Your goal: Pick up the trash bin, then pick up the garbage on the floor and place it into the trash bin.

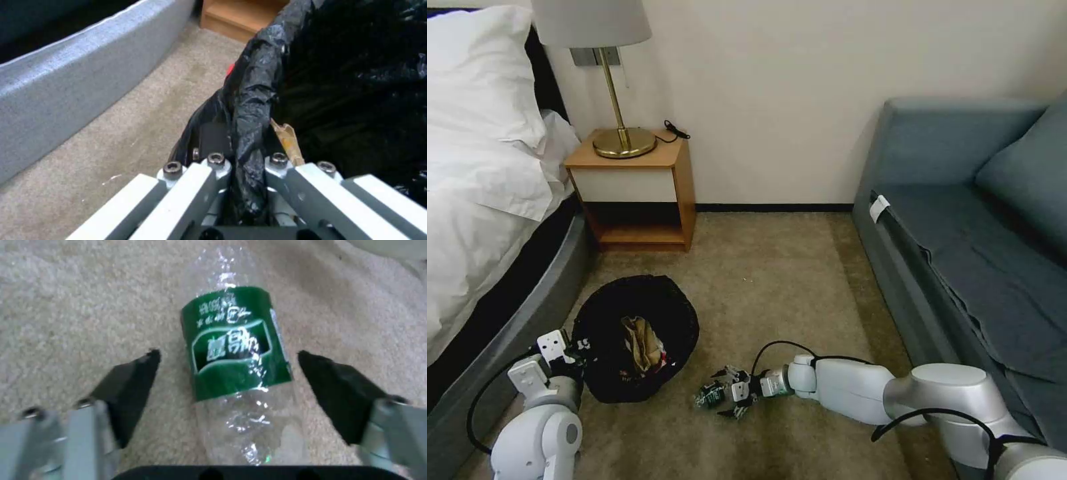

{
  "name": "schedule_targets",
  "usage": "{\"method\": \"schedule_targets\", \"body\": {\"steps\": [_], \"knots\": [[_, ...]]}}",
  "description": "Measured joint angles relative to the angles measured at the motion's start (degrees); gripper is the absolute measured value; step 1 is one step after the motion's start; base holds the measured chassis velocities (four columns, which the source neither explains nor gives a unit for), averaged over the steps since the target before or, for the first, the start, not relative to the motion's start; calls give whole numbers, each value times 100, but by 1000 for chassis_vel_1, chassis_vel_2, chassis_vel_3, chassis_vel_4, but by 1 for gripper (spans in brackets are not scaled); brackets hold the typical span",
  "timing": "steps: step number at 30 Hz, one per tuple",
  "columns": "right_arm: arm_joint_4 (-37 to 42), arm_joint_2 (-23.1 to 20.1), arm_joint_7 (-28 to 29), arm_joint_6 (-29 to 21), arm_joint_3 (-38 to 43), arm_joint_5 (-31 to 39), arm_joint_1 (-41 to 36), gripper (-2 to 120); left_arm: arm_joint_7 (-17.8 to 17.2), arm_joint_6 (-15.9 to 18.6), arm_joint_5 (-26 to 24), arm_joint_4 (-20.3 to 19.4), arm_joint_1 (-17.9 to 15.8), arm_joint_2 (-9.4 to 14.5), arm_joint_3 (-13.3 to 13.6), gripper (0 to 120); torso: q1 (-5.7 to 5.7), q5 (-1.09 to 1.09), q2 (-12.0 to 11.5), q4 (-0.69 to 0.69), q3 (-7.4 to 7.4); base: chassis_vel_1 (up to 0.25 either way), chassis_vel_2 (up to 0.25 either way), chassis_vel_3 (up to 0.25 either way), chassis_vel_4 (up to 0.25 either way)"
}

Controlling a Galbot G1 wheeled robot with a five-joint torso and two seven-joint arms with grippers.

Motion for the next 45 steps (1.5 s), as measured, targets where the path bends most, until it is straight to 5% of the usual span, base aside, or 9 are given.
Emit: {"method": "schedule_targets", "body": {"steps": [9, 14, 21, 26, 31, 41, 44, 45], "knots": [[-125, -5, 1, 69, 157, -102, -126, 47, 0, -6, 8, 19, 10, -10, 15, 3, 0, 0, 0, 0, 0, 0, 0, 0, 0], [3, -95, 28, 70, 242, -111, -112, 42, 0, -13, 9, 21, 13, -12, 14, 3, 0, 0, 0, 0, 0, 0, 0, 0, 0], [738, -624, 151, 8, 733, -111, 14, 22, 0, -19, 11, 37, 4, -1, 5, 3, 0, 2, 0, 1, 0, 0, 0, 0, 0], [1243, -1228, 208, -77, 1130, -116, 81, 17, 0, -19, 14, 40, -10, 18, 7, 3, 0, 3, 0, 1, 0, 0, 0, 0, 0], [2149, -2059, 280, -199, 2345, -79, 180, 17, 5, 4, 35, 63, -40, 32, 79, 3, 0, 2, 0, -3, 0, 0, 0, 0, 0], [3268, -2155, 469, -551, 3183, 390, 546, 17, 4, 21, 92, 67, -36, 41, 140, 3, 0, 2, 0, -1, 0, 0, 0, 0, 0], [4002, -2034, 736, -995, 3184, 1039, 789, 17, 1, 32, 139, 67, -39, 29, 158, 3, 0, -2, 1, -2, 0, 0, 0, 0, 0], [4624, -1770, 1233, -1352, 2892, 1590, 965, 17, 0, 52, 154, 44, -45, 16, 182, 3, 0, 0, 1, 2, 0, 0, 0, 0, 0]]}}
